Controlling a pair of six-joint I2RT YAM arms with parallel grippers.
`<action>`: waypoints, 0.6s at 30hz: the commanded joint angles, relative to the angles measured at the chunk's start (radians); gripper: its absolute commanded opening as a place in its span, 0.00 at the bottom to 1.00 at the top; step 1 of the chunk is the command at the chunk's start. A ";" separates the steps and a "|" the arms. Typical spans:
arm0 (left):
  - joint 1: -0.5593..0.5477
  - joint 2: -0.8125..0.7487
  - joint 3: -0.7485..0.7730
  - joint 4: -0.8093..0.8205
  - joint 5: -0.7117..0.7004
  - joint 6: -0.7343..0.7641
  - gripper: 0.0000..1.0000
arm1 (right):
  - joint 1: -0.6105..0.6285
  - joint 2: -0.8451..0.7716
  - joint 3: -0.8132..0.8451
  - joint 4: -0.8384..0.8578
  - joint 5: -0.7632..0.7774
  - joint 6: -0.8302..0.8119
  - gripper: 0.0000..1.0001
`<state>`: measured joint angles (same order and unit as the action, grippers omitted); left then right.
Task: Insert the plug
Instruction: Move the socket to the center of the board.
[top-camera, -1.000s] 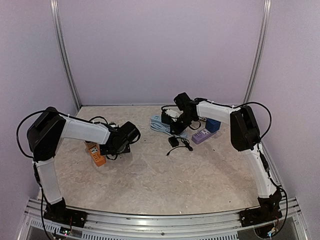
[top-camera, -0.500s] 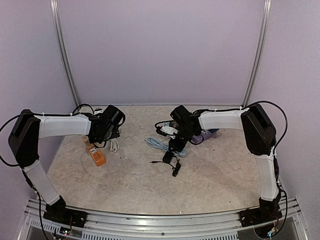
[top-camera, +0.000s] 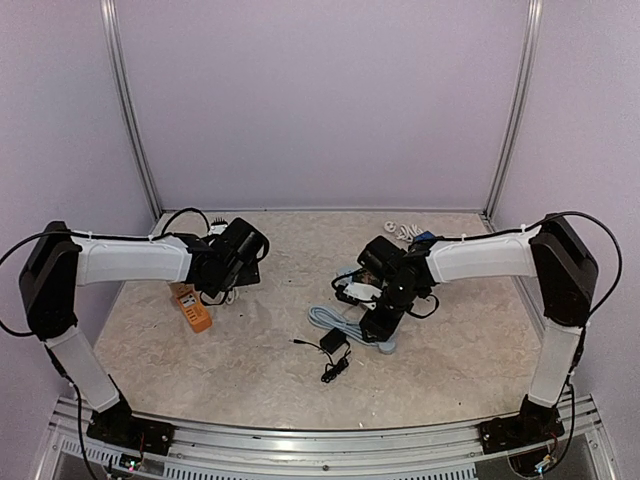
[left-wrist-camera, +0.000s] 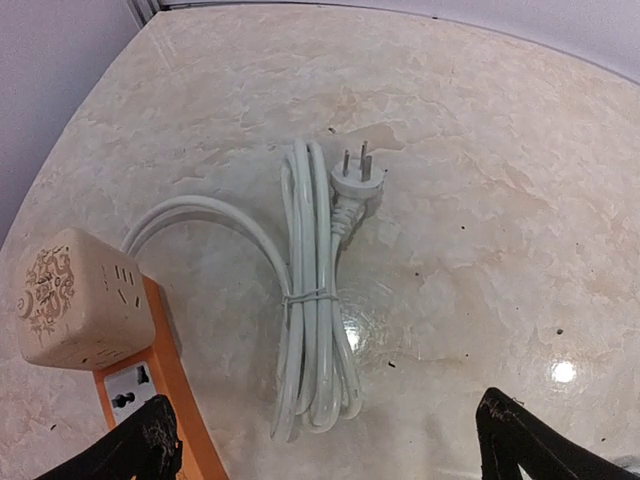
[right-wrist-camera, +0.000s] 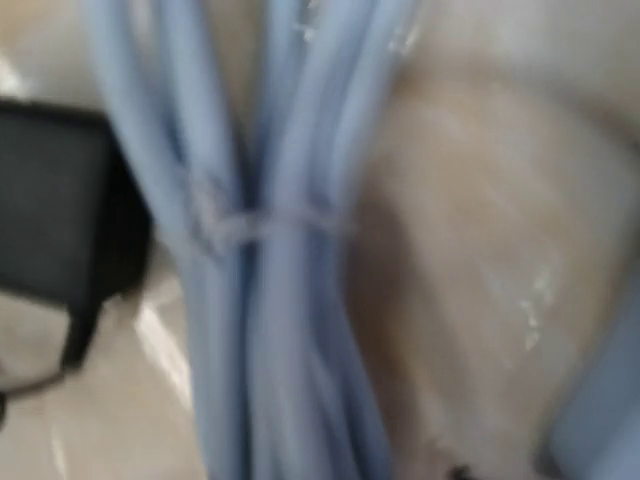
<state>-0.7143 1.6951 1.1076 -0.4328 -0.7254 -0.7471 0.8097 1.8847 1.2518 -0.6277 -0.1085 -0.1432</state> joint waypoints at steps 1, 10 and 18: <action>-0.010 -0.011 -0.024 0.004 0.030 -0.015 0.99 | 0.050 -0.118 0.019 -0.029 0.071 0.002 0.61; -0.029 -0.116 -0.102 -0.040 0.025 -0.078 0.99 | 0.154 -0.073 0.103 -0.049 0.050 -0.443 0.69; -0.024 -0.175 -0.173 -0.083 0.025 -0.164 0.99 | 0.161 0.060 0.211 -0.083 0.053 -0.733 0.66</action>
<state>-0.7376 1.5547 0.9688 -0.4652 -0.6952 -0.8509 0.9710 1.8824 1.4246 -0.6811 -0.0448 -0.6712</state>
